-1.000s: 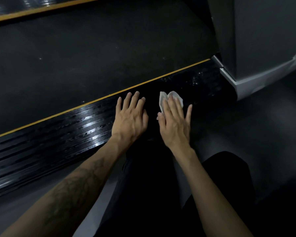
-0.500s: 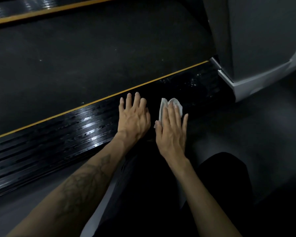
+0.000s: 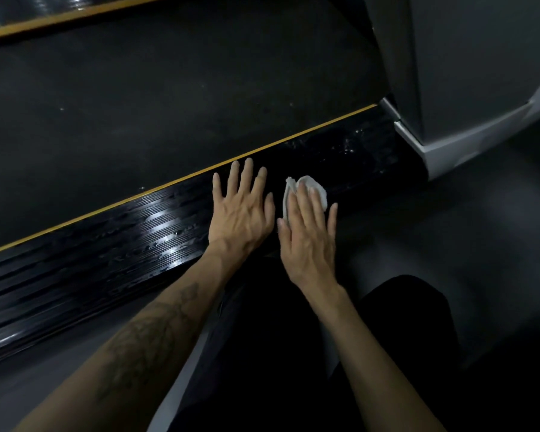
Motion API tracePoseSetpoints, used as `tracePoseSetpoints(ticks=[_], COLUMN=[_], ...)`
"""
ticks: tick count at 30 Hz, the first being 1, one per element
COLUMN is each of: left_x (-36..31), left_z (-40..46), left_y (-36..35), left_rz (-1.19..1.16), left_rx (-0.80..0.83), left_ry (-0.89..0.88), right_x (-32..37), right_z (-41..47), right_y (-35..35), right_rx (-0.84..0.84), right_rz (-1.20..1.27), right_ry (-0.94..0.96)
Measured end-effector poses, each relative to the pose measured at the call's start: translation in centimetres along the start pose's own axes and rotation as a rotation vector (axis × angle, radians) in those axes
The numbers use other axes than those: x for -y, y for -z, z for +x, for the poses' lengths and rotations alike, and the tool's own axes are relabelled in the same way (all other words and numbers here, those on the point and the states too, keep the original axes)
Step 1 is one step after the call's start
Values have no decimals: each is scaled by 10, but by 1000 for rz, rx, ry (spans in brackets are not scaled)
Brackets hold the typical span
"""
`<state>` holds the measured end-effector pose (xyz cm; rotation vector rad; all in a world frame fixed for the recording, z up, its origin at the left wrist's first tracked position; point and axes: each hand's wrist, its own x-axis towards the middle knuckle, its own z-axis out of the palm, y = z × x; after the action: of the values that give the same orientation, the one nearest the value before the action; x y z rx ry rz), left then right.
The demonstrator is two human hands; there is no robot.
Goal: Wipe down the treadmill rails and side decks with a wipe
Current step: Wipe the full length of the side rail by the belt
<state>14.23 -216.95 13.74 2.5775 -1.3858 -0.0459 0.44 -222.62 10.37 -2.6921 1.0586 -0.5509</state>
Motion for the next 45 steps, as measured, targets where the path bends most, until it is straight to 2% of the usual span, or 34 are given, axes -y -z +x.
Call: tracePoseSetpoints(ticks=[4, 10, 16, 22, 28, 33, 40, 45], left_x=[-2, -6, -7, -8, -11, -12, -13, -14], left_z=[0, 0, 2, 3, 5, 7, 7, 7], left_y=[-1, 1, 0, -1, -2, -2, -1, -1], left_rz=[8, 35, 46, 51, 56, 52, 40, 37], left_rx=[16, 2, -1, -4, -17, -17, -20, -27], left_ry=[-1, 8, 13, 17, 20, 26, 28, 27], right_x=[-18, -12, -30, -24, -37, -35, -41, -38], right_z=[23, 6, 34, 16, 34, 12, 35, 19], right_y=[8, 3, 11, 6, 11, 10, 12, 12], right_rx=[28, -21, 46, -52, 15, -70, 13, -38], right_rz=[26, 21, 13, 1, 16, -20, 10, -6], right_ry=[79, -74, 90, -36, 139, -39, 103, -13])
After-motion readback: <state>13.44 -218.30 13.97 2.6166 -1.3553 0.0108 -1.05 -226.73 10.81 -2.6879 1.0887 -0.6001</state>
